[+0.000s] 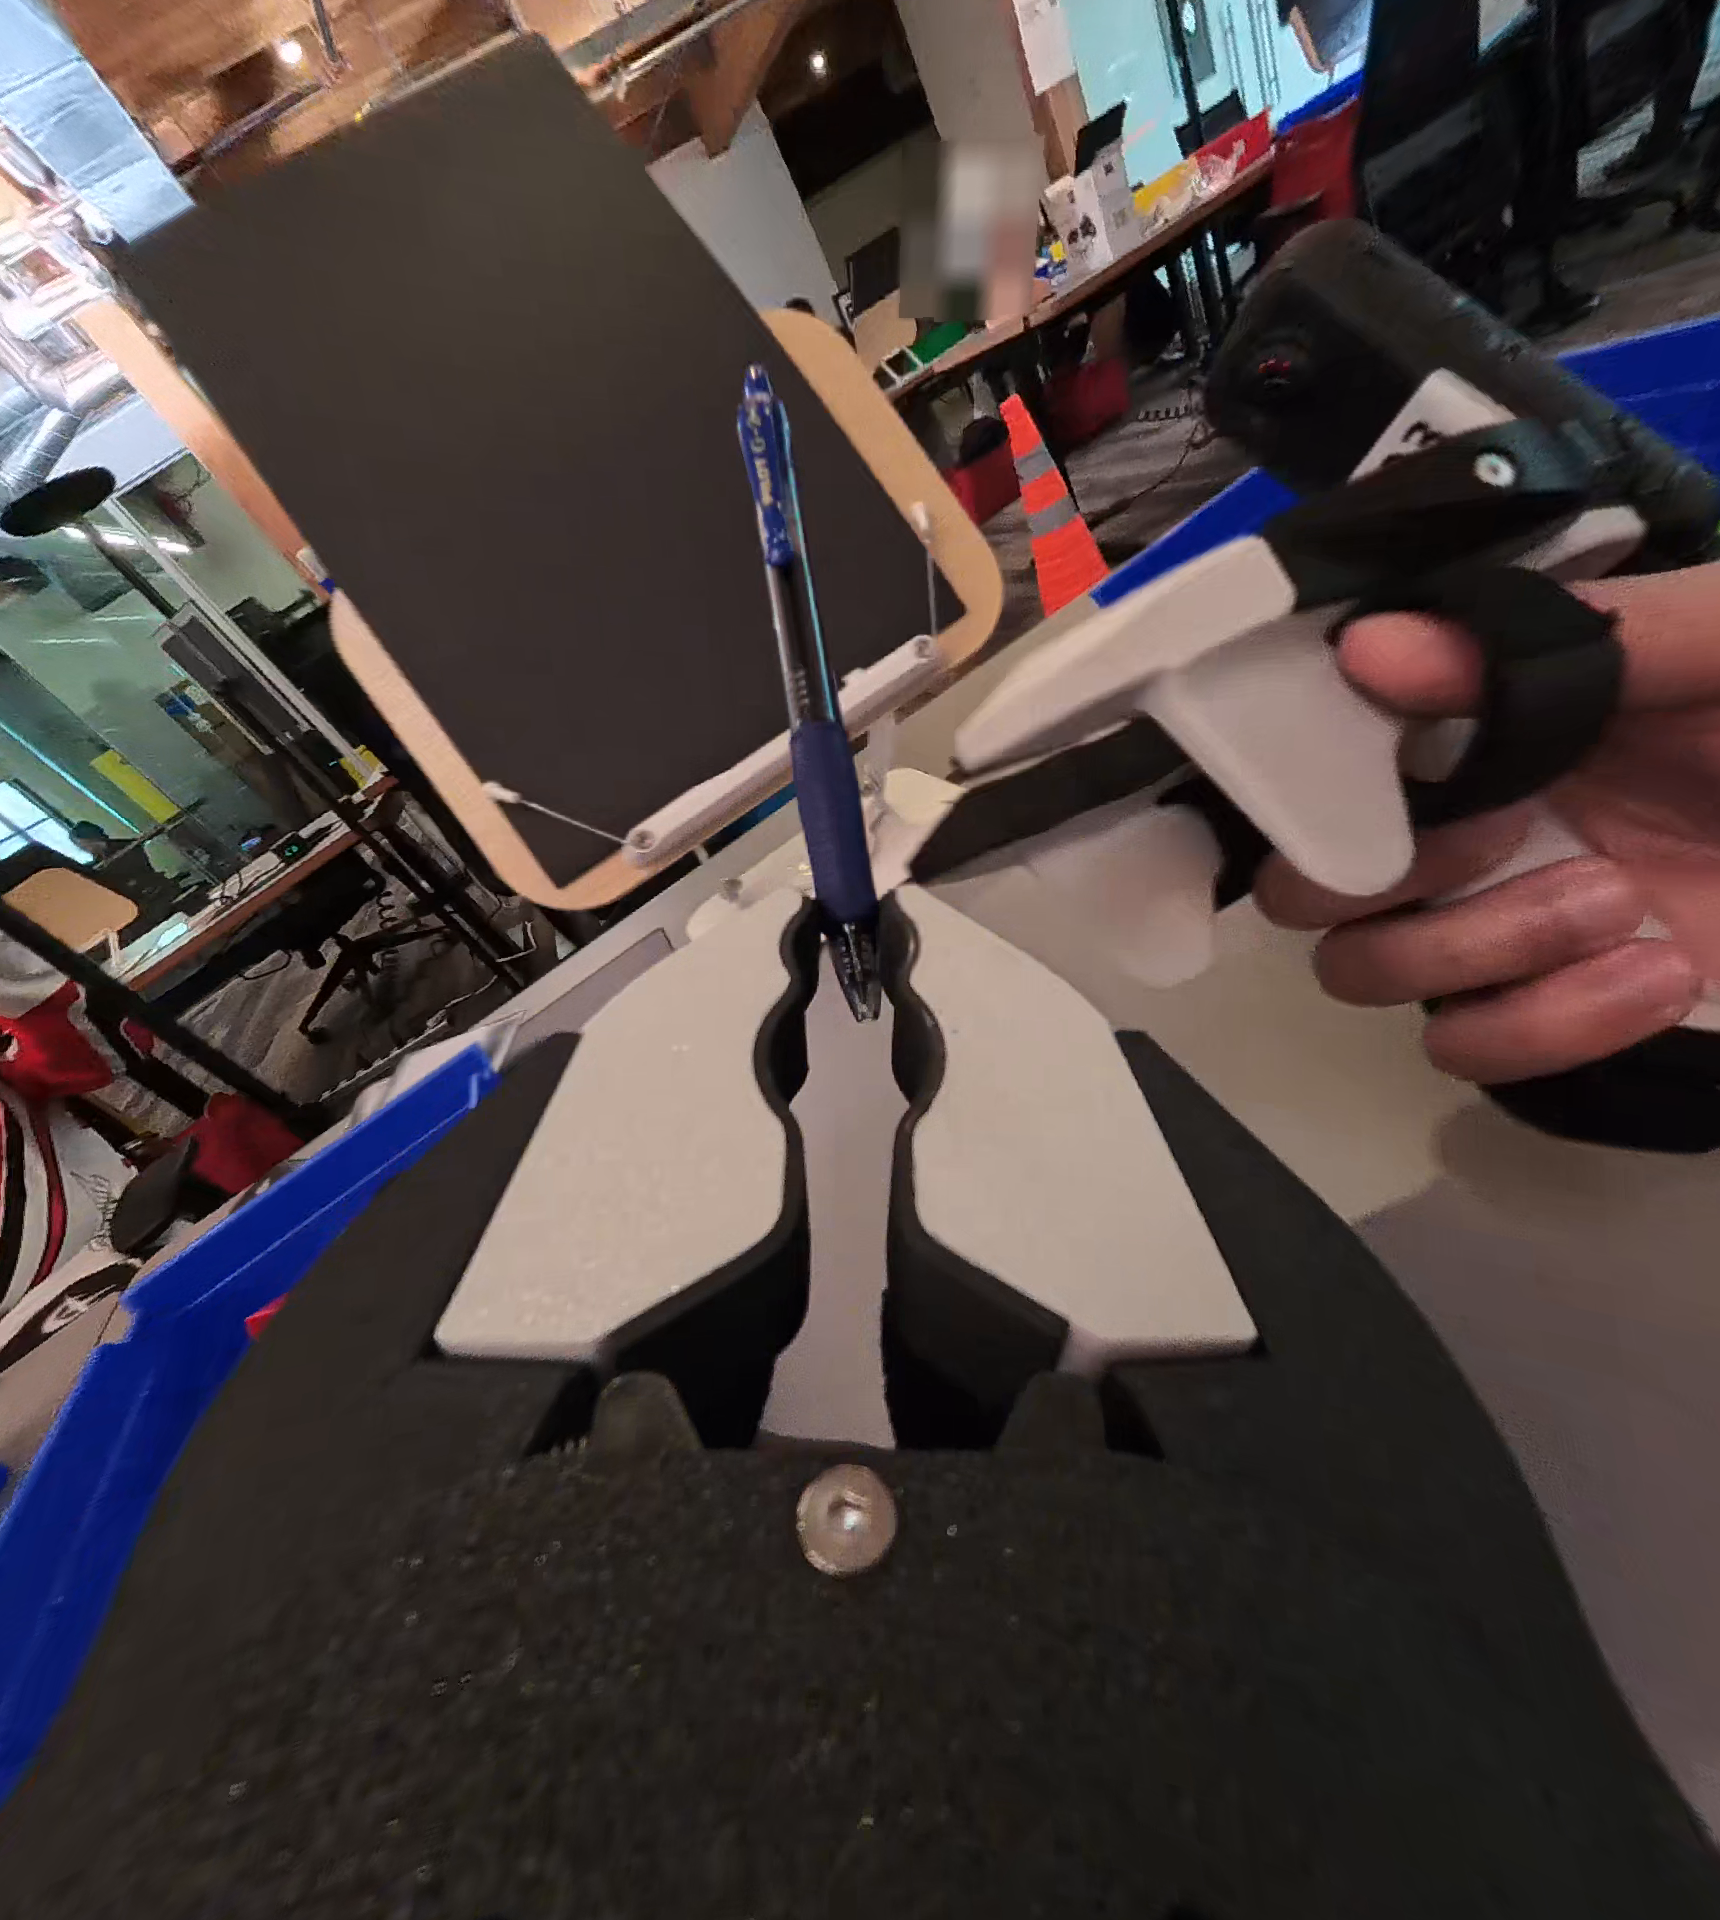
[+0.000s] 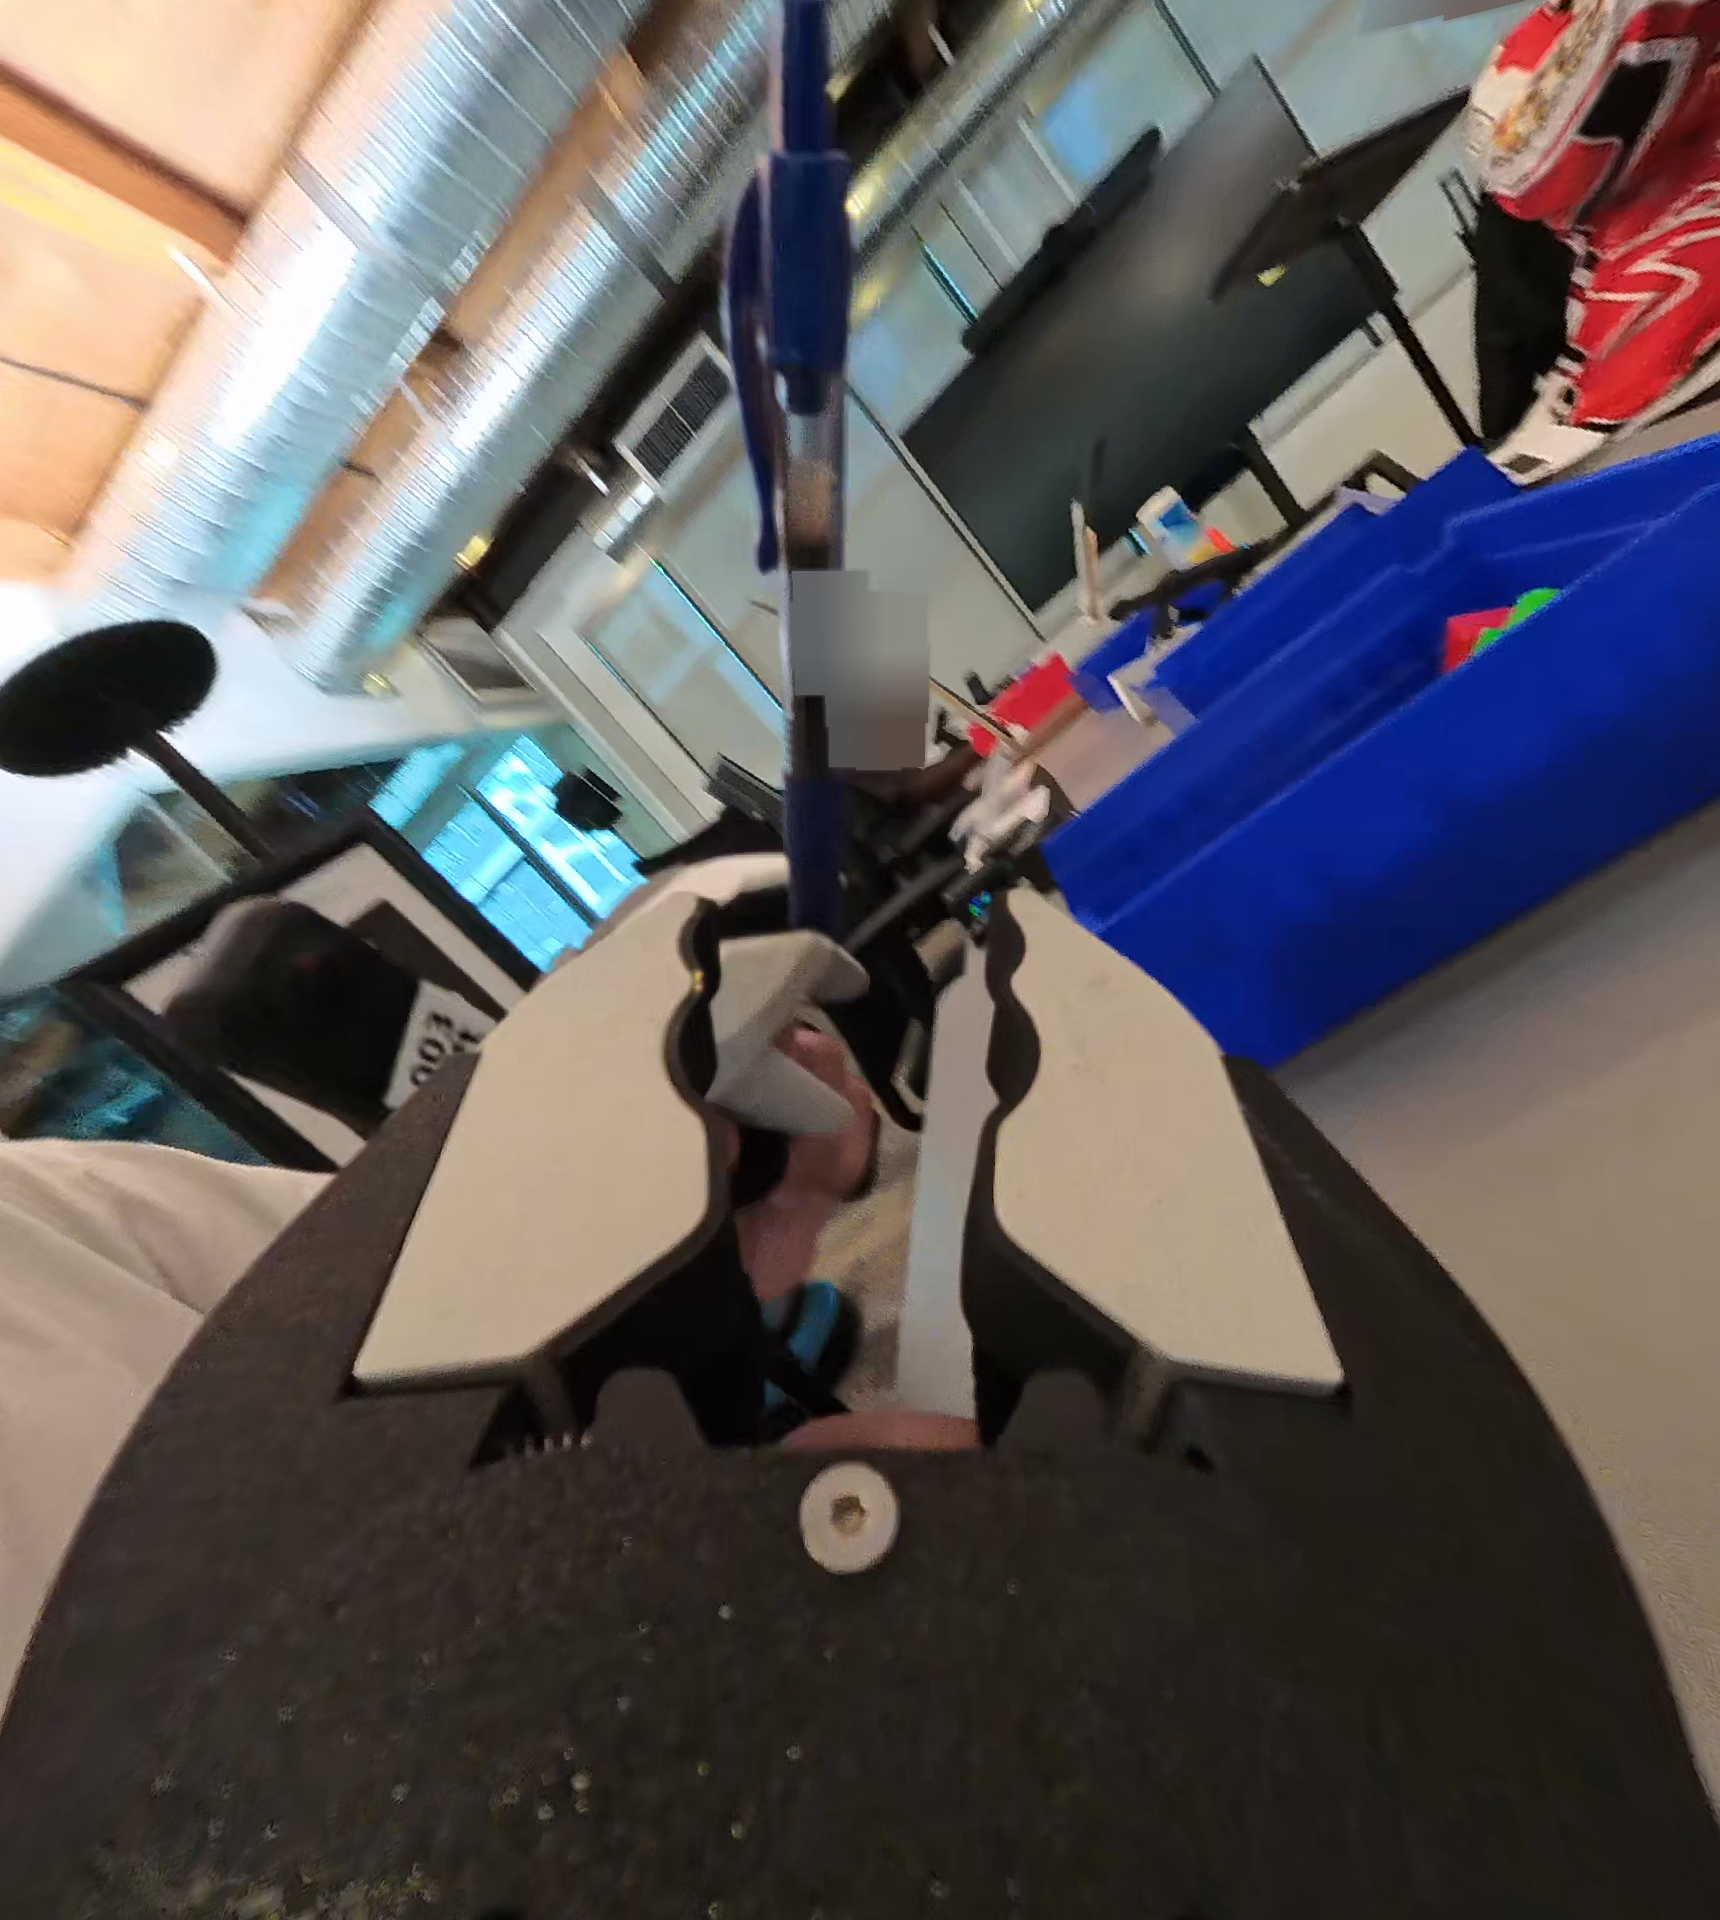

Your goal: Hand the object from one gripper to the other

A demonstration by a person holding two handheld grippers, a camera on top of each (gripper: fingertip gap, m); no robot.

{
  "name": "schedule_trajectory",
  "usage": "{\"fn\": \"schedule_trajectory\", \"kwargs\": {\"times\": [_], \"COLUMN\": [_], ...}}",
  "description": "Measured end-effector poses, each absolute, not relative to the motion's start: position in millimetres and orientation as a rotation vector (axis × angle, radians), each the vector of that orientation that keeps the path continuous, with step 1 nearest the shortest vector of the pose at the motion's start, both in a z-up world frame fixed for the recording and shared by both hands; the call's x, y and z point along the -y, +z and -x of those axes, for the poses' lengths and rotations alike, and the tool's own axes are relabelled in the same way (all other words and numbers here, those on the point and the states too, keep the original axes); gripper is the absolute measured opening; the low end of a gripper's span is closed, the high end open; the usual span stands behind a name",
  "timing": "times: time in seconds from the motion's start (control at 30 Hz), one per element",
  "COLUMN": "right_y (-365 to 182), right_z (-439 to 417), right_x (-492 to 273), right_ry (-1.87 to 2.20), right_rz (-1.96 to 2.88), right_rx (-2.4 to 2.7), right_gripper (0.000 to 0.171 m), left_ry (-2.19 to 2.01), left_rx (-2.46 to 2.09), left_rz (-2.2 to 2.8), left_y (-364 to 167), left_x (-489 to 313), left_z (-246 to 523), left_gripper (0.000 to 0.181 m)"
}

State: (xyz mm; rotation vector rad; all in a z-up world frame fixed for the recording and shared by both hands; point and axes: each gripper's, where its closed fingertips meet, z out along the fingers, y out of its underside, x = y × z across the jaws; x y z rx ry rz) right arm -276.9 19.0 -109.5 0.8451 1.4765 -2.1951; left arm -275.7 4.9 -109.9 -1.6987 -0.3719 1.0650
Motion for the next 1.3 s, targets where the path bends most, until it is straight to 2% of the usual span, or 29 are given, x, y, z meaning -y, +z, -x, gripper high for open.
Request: {"fn": "schedule_trajectory", "kwargs": {"times": [0.07,0.17,0.2,0.3,0.4,0.63,0.7,0.87,1.1,1.17,1.3], "right_y": [-111,-121,-123,-142,-169,-226,-233,-237,-243,-243,-240], "right_z": [273,273,273,278,283,317,316,306,302,302,303], "right_x": [-19,-21,-23,-24,-30,-75,-72,-50,-42,-43,-47], "right_ry": [-2.182,-2.163,-2.163,-2.123,-2.061,-1.781,-1.667,-1.409,-1.189,-1.163,-1.168], "right_rz": [-0.825,-0.834,-0.816,-0.873,-0.948,-1.134,-1.057,-0.565,-0.260,-0.220,-0.193], "right_rx": [-1.386,-1.284,-1.271,-1.380,-1.650,-2.886,-3.153,-3.698,-3.934,-3.946,-3.975], "right_gripper": [0.044,0.026,0.012,0.011,0.011,0.011,0.011,0.011,0.011,0.011,0.011], "left_ry": [1.026,1.010,1.013,0.969,0.888,0.592,0.453,0.362,0.318,0.300,0.310], "left_rx": [0.364,0.375,0.369,0.402,0.422,0.429,0.502,0.538,0.487,0.469,0.444], "left_rz": [1.709,1.730,1.732,1.778,1.833,1.841,1.784,1.786,1.941,1.946,1.953], "left_y": [-118,-133,-136,-154,-176,-194,-186,-184,-210,-212,-211], "left_x": [-18,-27,-29,-31,-26,-2,1,5,0,-2,-6], "left_z": [270,269,268,273,272,276,282,283,275,272,269], "left_gripper": [0.011,0.011,0.010,0.011,0.021,0.030,0.038,0.043,0.026,0.011,0.010]}}
